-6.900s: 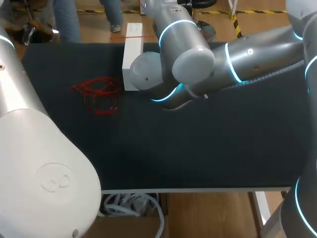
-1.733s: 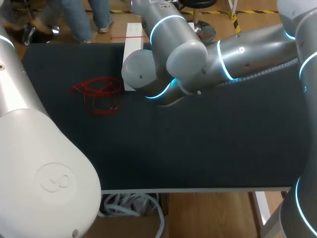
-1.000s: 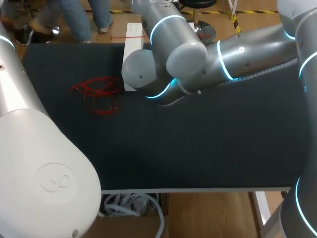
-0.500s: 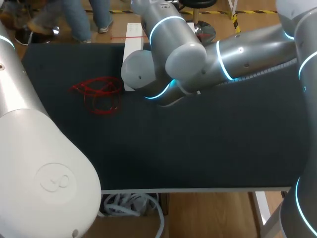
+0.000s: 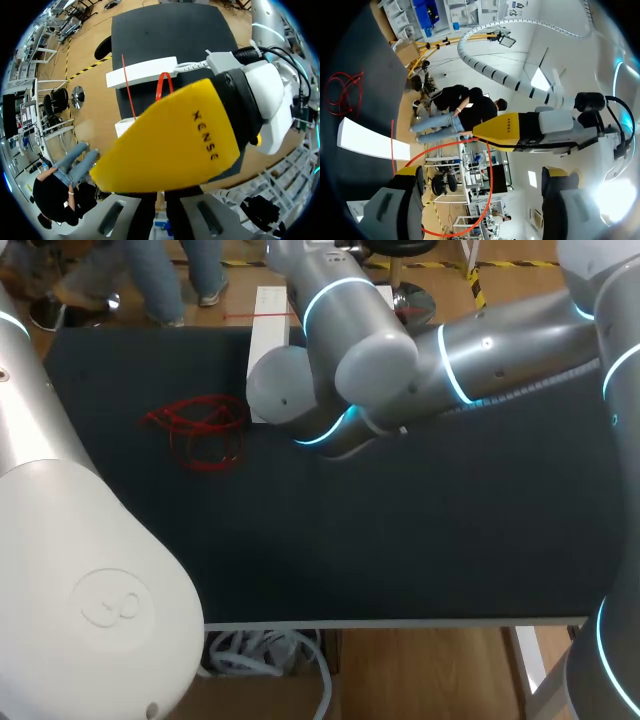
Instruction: Grab the tape and strap the tape.
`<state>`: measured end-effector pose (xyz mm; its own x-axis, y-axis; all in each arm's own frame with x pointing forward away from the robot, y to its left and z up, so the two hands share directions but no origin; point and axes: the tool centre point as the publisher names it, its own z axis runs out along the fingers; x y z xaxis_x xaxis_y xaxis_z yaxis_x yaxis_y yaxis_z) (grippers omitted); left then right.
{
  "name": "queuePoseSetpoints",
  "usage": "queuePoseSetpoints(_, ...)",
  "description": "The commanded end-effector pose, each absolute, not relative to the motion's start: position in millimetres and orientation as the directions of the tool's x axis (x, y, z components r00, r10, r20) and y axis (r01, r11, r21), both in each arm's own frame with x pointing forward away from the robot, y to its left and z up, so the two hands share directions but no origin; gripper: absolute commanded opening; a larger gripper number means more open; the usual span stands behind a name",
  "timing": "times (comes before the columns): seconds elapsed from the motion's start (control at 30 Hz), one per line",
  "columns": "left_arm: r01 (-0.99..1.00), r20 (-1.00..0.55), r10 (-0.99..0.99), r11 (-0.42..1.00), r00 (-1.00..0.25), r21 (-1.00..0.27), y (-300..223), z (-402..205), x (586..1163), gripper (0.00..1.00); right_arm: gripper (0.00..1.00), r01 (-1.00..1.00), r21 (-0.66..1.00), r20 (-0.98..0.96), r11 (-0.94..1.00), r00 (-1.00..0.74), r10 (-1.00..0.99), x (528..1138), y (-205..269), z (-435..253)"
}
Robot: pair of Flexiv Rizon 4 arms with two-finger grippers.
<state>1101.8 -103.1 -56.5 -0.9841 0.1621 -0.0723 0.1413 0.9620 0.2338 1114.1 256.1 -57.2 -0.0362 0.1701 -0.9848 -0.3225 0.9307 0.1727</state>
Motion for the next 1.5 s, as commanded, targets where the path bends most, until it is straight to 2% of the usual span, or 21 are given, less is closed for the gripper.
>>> queuePoseSetpoints(0.03, 0.14, -0.069, 0.16, 0.961, -0.985, 0.238, -104.0, -55.1, 1101.9, 0.0, 1.0, -0.316, 0.172, -0.985, 0.933, -0.041, 0.168, 1109.5, 250.5, -56.1)
queuePoseSetpoints(0.43, 0.14, -0.069, 0.16, 0.961, -0.985, 0.238, -104.0, -55.1, 1101.9, 0.0, 1.0, -0.319, 0.2, -0.98, 0.926, -0.046, 0.195, 1102.4, 246.4, -59.7)
queuePoseSetpoints(0.83, 0.14, -0.069, 0.16, 0.961, -0.985, 0.238, -104.0, -55.1, 1101.9, 0.0, 1.0, -0.412, 0.212, -0.977, 0.886, -0.085, 0.194, 1075.9, 257.6, -57.8)
queuePoseSetpoints(1.17, 0.14, -0.069, 0.16, 0.961, -0.985, 0.238, -104.0, -55.1, 1101.9, 0.0, 1.0, -0.412, 0.242, -0.97, 0.879, -0.092, 0.224, 1046.5, 241.3, -51.4)
queuePoseSetpoints(1.5, 0.14, -0.069, 0.16, 0.961, -0.985, 0.238, -104.0, -55.1, 1101.9, 0.0, 1.0, -0.343, 0.231, -0.973, 0.91, -0.08, 0.217, 1036.5, 198.1, -56.4)
